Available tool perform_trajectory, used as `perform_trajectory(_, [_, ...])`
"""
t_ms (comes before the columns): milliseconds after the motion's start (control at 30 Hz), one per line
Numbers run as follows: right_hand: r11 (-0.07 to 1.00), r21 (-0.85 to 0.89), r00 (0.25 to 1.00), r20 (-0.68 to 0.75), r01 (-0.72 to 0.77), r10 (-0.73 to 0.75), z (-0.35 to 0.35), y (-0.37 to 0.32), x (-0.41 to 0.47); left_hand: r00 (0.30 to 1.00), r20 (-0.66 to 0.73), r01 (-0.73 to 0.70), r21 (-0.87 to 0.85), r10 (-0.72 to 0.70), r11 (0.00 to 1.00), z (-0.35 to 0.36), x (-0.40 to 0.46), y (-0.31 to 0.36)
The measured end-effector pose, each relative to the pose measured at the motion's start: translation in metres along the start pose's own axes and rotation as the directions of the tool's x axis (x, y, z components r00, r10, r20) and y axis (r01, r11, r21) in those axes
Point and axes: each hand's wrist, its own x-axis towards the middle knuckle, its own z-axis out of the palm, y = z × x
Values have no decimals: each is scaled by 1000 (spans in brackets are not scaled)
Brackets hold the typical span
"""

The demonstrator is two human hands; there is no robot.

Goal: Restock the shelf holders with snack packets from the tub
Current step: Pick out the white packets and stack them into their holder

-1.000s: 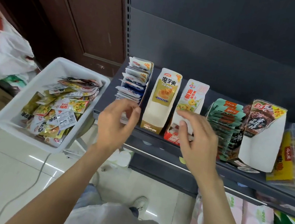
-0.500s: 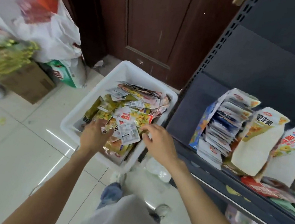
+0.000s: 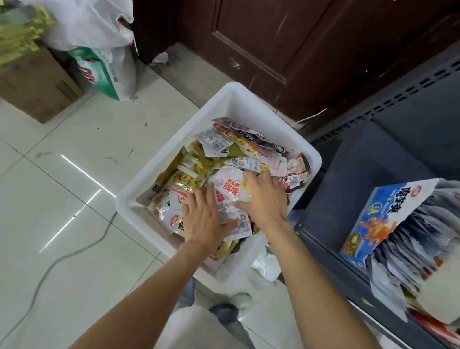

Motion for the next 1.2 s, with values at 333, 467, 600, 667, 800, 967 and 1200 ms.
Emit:
perform_trajectory(333, [825,441,908,-53,-352,416,-23,5,-78,978,4,-209,17,209,978,-24,16,-24])
perform_trajectory(467, [700,617,855,-83,-359,512,-20,-1,-91,982,17,-187,38,186,982,-16,14,9])
perform_trajectory(600, [398,858,814,39,-324,579,-23,10,-98,979,101,-175,-9,175,985,-17,16,1])
perform_trajectory(667, [130,962,793,117,-241,598,-30,14,-104,965,92,-240,-54,244,969,-23,14,-12])
perform_trajectory(800, [-84,984,802,176,-156,571,-34,20,-115,962,-19,-274,-94,274,957,-31,3,-44])
perform_trajectory(967, [-87,992,805,124,-90,580,-29,14,-130,964,-232,-170,-144,134,975,-37,-8,-44])
perform_trajectory(1200, [65,997,810,-78,49,582,-44,16,-150,972,107,157,-958,-208,241,-94,-9,-37])
